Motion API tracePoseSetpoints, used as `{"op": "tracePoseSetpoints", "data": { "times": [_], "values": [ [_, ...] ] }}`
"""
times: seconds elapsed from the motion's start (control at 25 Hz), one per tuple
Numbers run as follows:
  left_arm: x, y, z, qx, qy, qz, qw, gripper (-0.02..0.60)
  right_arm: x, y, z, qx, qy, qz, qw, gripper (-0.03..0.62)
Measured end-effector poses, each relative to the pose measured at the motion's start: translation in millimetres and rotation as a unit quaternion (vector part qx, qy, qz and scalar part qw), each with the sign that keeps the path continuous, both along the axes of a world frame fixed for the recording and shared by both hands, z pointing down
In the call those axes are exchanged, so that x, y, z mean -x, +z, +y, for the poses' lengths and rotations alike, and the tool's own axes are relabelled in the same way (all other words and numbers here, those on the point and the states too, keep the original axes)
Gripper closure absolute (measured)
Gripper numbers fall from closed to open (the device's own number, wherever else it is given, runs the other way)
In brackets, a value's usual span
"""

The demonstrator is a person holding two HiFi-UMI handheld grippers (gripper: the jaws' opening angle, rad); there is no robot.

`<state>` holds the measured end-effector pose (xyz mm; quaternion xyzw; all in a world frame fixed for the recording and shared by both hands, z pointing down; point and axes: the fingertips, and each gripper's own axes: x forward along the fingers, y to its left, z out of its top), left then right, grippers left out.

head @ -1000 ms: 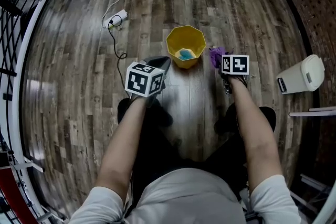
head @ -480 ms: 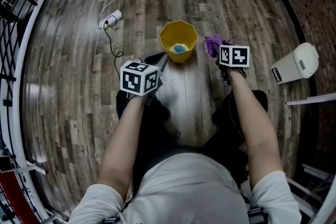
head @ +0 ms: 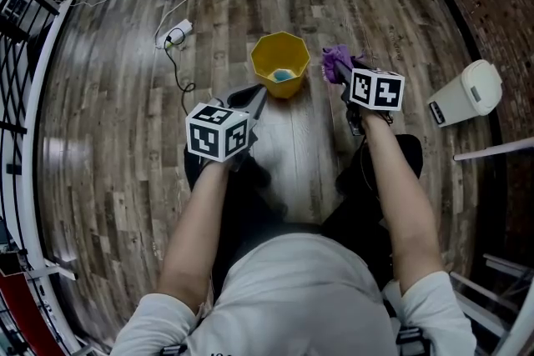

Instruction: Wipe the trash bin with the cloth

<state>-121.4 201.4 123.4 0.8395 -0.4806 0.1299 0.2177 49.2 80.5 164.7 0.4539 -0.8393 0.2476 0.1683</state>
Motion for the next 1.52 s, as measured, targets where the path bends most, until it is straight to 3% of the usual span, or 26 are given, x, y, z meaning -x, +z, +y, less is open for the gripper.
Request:
{"op": "tracePoseSetpoints", "data": {
  "times": [0.32, 0.8, 1.24, 1.52],
  "values": [
    [2.2, -16.6, 10.7, -0.019, -0.006, 0.011, 0.9997, 0.577, 3.8, -19.6, 16.1, -0.015, 0.001, -0.041, 0.999, 0.450],
    [-5.0, -42.5, 34.6, -0.053, 0.000, 0.028, 0.9982, 0.577, 26.7, -60.3, 60.9, -0.075, -0.028, -0.079, 0.994, 0.450],
    [-14.3, -62.7, 60.3, -0.078, 0.013, 0.030, 0.9965, 0.577, 47.6, -102.6, 99.9, -0.132, -0.052, -0.082, 0.987, 0.450],
    [-18.6, -64.0, 81.4, -0.081, 0.008, 0.027, 0.9963, 0.577, 41.4, -105.6, 122.7, -0.141, -0.048, -0.075, 0.986, 0.450]
  ]
}}
